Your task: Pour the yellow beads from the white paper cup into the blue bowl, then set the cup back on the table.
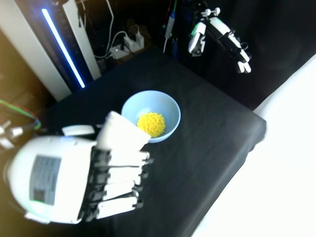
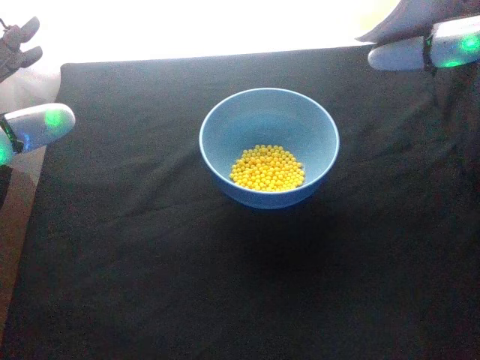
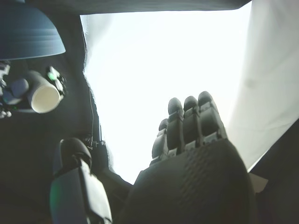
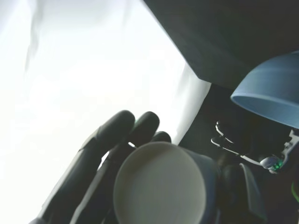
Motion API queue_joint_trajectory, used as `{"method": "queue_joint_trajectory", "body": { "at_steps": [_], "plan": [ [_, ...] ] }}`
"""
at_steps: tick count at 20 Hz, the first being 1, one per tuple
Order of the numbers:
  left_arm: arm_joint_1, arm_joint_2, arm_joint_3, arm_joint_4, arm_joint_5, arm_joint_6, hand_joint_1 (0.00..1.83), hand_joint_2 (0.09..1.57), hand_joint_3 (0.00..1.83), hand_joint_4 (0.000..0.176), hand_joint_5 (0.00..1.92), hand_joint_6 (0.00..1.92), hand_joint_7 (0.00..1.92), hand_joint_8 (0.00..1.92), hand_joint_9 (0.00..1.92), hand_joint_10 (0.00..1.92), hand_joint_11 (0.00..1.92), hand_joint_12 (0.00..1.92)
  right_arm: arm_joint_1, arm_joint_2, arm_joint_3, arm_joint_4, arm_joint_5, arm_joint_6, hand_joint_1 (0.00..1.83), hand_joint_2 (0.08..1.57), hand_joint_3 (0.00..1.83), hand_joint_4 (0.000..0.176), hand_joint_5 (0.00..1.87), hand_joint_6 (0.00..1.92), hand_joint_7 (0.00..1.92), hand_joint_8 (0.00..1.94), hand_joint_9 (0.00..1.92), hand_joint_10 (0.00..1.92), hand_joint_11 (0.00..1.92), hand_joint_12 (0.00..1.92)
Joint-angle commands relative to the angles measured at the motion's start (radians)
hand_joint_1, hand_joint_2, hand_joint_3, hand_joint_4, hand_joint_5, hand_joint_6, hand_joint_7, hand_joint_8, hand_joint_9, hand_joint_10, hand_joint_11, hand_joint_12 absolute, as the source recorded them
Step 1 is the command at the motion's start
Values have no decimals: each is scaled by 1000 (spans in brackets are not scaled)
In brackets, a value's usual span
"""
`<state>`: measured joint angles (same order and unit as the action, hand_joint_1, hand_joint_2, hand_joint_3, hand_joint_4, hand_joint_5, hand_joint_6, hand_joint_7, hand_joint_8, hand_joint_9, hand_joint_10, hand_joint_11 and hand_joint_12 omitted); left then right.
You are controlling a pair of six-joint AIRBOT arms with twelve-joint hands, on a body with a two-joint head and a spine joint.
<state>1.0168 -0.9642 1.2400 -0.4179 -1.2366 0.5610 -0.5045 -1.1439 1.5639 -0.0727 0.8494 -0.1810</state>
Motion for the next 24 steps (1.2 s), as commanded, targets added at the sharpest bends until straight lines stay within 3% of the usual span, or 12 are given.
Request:
{"method": "queue_joint_trajectory", "body": {
  "at_steps": [1, 2, 3, 6, 8, 11, 13, 15, 19, 22, 23, 24],
  "plan": [
    [-8, 4, 7, -11, -122, -7, 376, 893, 8, 95, 0, 0, 256, 4, 149, 7, 106, 92, -21, 1, 15, 92, 172, 7, 1134, 1162, 3, 0, 882, 1116, 1073, 44, 1103, 5, 902, 470],
    [-8, 4, 7, -10, -121, -7, 392, 894, 6, 97, 0, 0, 251, 2, 134, 1, 94, 91, -36, -2, 19, 116, 186, 7, 1130, 1171, 0, 0, 870, 1134, 1063, 9, 1072, 0, 885, 360],
    [-8, 4, 7, -10, -121, -7, 393, 891, 4, 98, 0, 0, 262, 5, 142, 4, 99, 99, -74, -7, 22, 178, 217, 7, 1195, 1125, 36, 0, 870, 1168, 1041, 698, 1086, 2, 891, 305],
    [-8, 4, 6, -8, -119, -7, 391, 870, 3, 121, 8, 0, 303, 6, 162, 2, 30, 243, -136, -16, 26, 268, 269, 8, 1195, 1158, 2, 15, 845, 1225, 959, 992, 1064, 0, 915, 266],
    [-8, 2, 6, -7, -118, -7, 397, 874, 2, 137, 8, 0, 296, 1, 125, 11, 0, 94, -166, -23, 29, 313, 297, 22, 1205, 1130, 0, 36, 945, 1071, 970, 971, 1035, 1, 853, 240],
    [-8, 2, 6, -7, -118, -7, 397, 892, 1, 138, 1, 0, 299, 0, 139, 0, 0, 199, -189, -45, 48, 349, 319, 57, 1220, 1106, 0, 22, 940, 1045, 1081, 818, 1035, 0, 739, 297],
    [-8, 2, 6, -7, -119, -8, 390, 895, 1, 138, 0, 0, 300, 3, 146, 2, 0, 258, -193, -61, 57, 367, 334, 61, 1214, 1110, 0, 41, 980, 1011, 1023, 886, 984, 0, 637, 469],
    [-8, 2, 5, -7, -119, -9, 374, 878, 0, 136, 0, 0, 308, 1, 108, 13, 0, 18, -196, -70, 61, 385, 347, 61, 1221, 1094, 1, 39, 1047, 909, 1013, 894, 945, 1, 517, 616],
    [-8, 2, 5, -6, -118, -10, 378, 871, 0, 137, 14, 5, 314, 3, 104, 9, 0, 0, -216, -78, 63, 418, 360, 61, 1228, 1089, 3, 7, 1101, 832, 974, 942, 940, 3, 375, 889],
    [-8, 2, 5, -5, -118, -10, 387, 871, 0, 142, 5, 0, 310, 1, 101, 6, 0, 0, -223, -82, 68, 420, 360, 61, 1228, 1117, 1, 0, 1049, 983, 912, 978, 861, 1, 318, 858],
    [-8, 2, 5, -5, -118, -10, 387, 867, 0, 151, 8, 2, 316, 4, 107, 8, 0, 0, -223, -83, 70, 420, 360, 61, 1118, 1108, 0, 0, 1006, 959, 873, 439, 802, 1, 305, 882],
    [-8, 2, 5, -4, -117, -10, 381, 867, 0, 148, 3, 0, 309, 1, 107, 8, 0, 0, -223, -83, 70, 420, 360, 61, 1093, 1111, 0, 0, 990, 966, 915, 174, 770, 6, 295, 917]
  ]
}}
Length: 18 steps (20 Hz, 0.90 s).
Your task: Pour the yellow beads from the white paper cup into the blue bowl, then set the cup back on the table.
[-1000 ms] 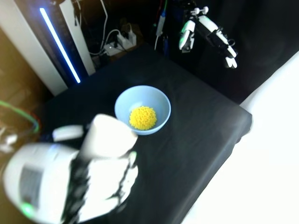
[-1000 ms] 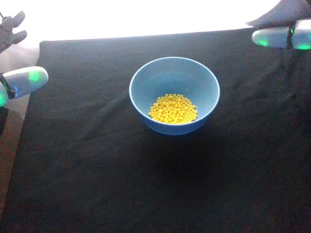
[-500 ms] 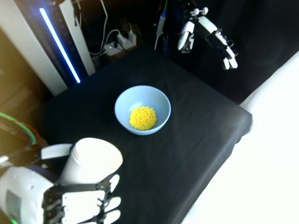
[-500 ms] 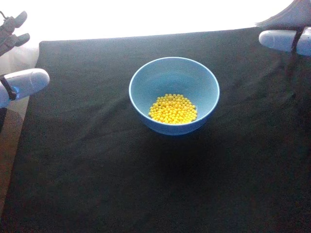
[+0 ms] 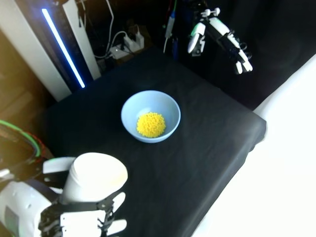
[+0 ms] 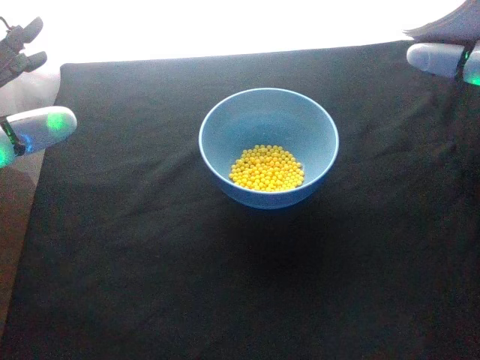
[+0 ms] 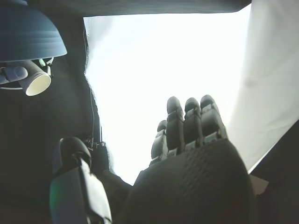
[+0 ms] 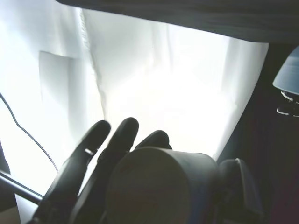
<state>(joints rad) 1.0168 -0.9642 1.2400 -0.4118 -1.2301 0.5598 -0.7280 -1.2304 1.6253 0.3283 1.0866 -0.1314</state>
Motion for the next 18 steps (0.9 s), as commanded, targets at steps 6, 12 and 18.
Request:
{"method": "queue_joint_trajectory", "body": {
  "at_steps": [6, 12, 18],
  "plan": [
    [-9, 2, 4, -8, -122, -9, 403, 868, 0, 151, 6, 1, 293, 1, 124, 9, 29, 15, -2, 4, 11, 18, 121, 12, 1020, 1102, 1, 174, 982, 970, 738, 0, 545, 0, 111, 1044],
    [-9, 2, 3, -5, -120, -9, 390, 872, 0, 150, 7, 2, 303, 7, 138, 8, 64, 39, -5, 1, 15, 12, 104, 12, 887, 1004, 0, 103, 889, 523, 664, 1, 459, 1, 27, 1050],
    [-9, 2, 3, -5, -119, -9, 399, 878, 3, 174, 21, 5, 323, 9, 158, 10, 96, 64, -5, -4, 22, -5, 81, 12, 432, 1007, 5, 37, 645, 0, 485, 0, 404, 0, 0, 1225]
  ]
}}
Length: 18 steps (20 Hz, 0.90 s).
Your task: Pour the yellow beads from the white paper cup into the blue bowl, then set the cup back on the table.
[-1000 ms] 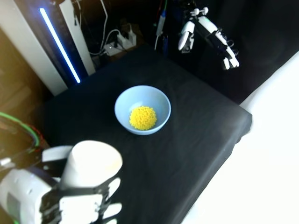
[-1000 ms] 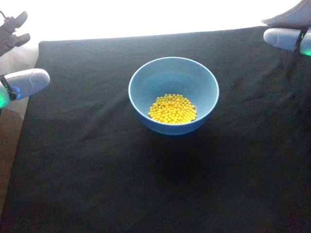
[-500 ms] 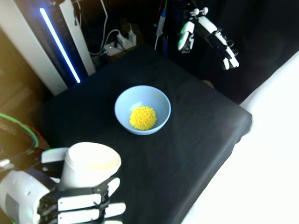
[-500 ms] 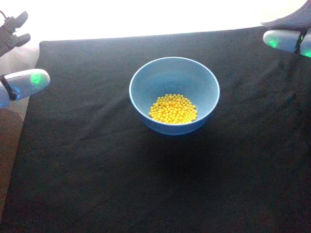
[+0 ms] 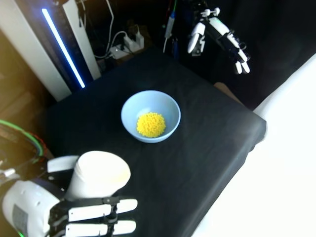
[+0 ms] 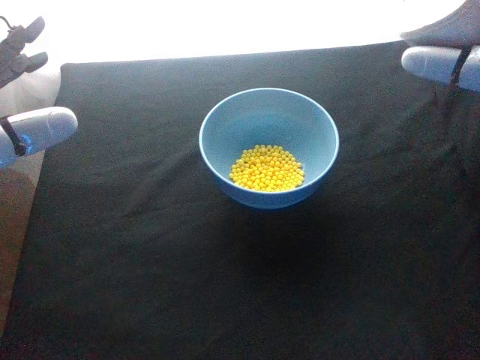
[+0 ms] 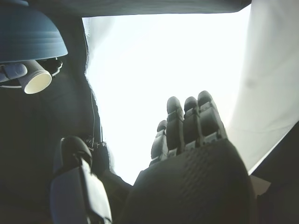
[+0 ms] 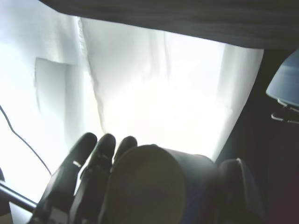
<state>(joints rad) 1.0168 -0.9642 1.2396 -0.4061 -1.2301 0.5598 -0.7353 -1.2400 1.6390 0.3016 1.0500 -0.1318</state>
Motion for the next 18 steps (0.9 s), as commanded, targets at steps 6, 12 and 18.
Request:
{"method": "queue_joint_trajectory", "body": {
  "at_steps": [6, 12, 18],
  "plan": [
    [-9, 2, 3, -10, -119, -9, 397, 868, 0, 176, 26, 4, 343, 9, 162, 6, 83, 73, 3, -4, 18, 1, 88, 12, 26, 966, 0, 142, 353, 0, 423, 0, 297, 0, 0, 1068],
    [-9, 2, 3, -9, -118, -9, 391, 865, 0, 174, 20, 0, 316, 0, 166, 5, 103, 102, -14, -6, 23, -5, 74, 12, 84, 1009, 8, 136, 354, 3, 346, 0, 274, 0, 0, 1026],
    [-9, -2, 4, -8, -116, -9, 412, 887, 0, 176, 31, 1, 330, 0, 174, 1, 0, 238, -69, -6, 46, -16, 67, -7, 0, 947, 0, 176, 171, 3, 198, 2, 168, 4, 0, 698]
  ]
}}
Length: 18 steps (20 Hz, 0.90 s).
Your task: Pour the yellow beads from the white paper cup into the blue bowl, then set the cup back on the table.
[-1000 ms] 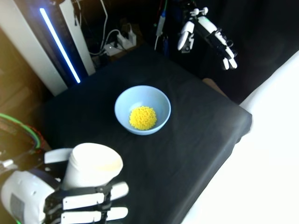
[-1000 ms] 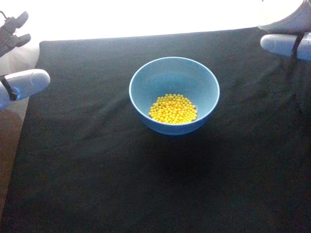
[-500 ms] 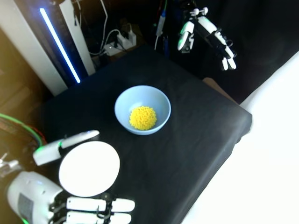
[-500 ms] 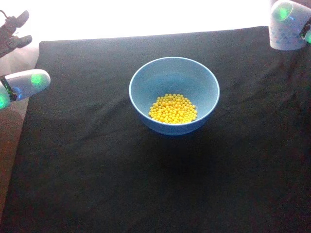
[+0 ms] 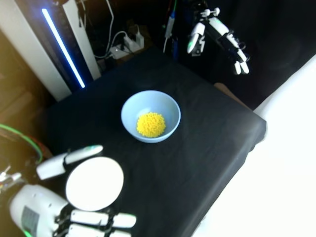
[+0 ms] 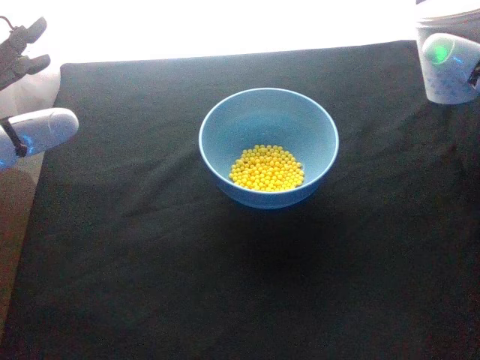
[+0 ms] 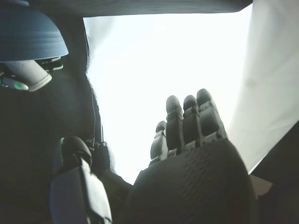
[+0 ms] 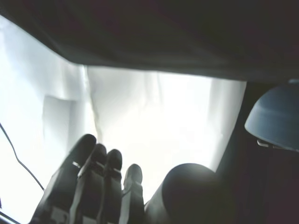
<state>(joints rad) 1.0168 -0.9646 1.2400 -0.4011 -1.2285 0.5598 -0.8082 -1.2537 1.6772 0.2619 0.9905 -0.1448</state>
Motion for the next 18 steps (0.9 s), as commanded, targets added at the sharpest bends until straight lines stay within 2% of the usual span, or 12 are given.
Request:
{"method": "queue_joint_trajectory", "body": {
  "at_steps": [1, 3, 4, 5, 7, 9, 10, 11, 15, 16, 18],
  "plan": [
    [-9, -4, 5, -13, -118, -9, 407, 888, 0, 176, 30, 0, 328, 0, 173, 1, 0, 238, 2, 0, 13, 22, 126, -5, 0, 935, 0, 176, 166, 4, 213, 9, 168, 6, 0, 677],
    [-9, -10, 8, -13, -116, -9, 389, 882, 0, 176, 22, 1, 326, 1, 171, 3, 0, 148, 2, -23, 33, 16, 127, -11, 0, 937, 0, 176, 141, 2, 226, 1, 176, 3, 0, 609],
    [-8, -12, 9, -13, -115, -9, 390, 888, 0, 169, 26, 0, 343, 1, 183, 1, 0, 191, 2, -36, 43, 15, 128, -11, 0, 932, 0, 176, 137, 2, 236, 4, 185, 6, 0, 602],
    [-7, -12, 9, -13, -115, -9, 379, 898, 1, 150, 31, 1, 372, 5, 199, 3, 0, 178, 1, -45, 48, 16, 129, -11, 0, 900, 0, 176, 136, 1, 250, 3, 188, 4, 0, 561],
    [-4, -12, 9, -13, -114, -9, 387, 871, 0, 157, 50, 3, 400, 4, 194, 8, 0, 10, -6, -58, 56, 16, 130, -11, 0, 856, 0, 176, 99, 2, 229, 1, 171, 0, 0, 476],
    [-1, -14, 9, -13, -112, -9, 391, 862, 0, 169, 46, 0, 344, 0, 165, 0, 0, 0, -11, -73, 68, 16, 131, -11, 0, 846, 0, 176, 80, 4, 242, 2, 196, 5, 0, 636],
    [0, -14, 9, -13, -112, -9, 388, 887, 5, 169, 38, 0, 328, 0, 187, 10, 50, 22, -13, -82, 77, 16, 131, -11, 0, 849, 0, 176, 81, 2, 241, 0, 188, 2, 0, 682],
    [2, -15, 9, -13, -111, -9, 399, 897, 8, 159, 27, 0, 315, 0, 221, 22, 108, 49, -17, -90, 84, 16, 131, -11, 0, 857, 3, 176, 64, 0, 208, 0, 172, 0, 0, 688],
    [5, -15, 9, -13, -111, -9, 371, 868, 0, 176, 33, 2, 271, 0, 123, 0, 51, 39, -47, -101, 93, 33, 131, -11, 0, 820, 0, 176, 45, 0, 176, 0, 170, 0, 0, 646],
    [6, -15, 9, -13, -112, -9, 367, 862, 0, 176, 33, 2, 263, 0, 107, 0, 36, 35, -54, -102, 93, 40, 131, -11, 0, 826, 0, 176, 57, 2, 188, 2, 176, 2, 0, 671],
    [9, -15, 9, -14, -113, -11, 360, 871, 0, 158, 20, 1, 263, 1, 125, 8, 73, 58, -62, -100, 91, 41, 131, -11, 0, 838, 5, 176, 51, 0, 195, 3, 174, 0, 0, 678]
  ]
}}
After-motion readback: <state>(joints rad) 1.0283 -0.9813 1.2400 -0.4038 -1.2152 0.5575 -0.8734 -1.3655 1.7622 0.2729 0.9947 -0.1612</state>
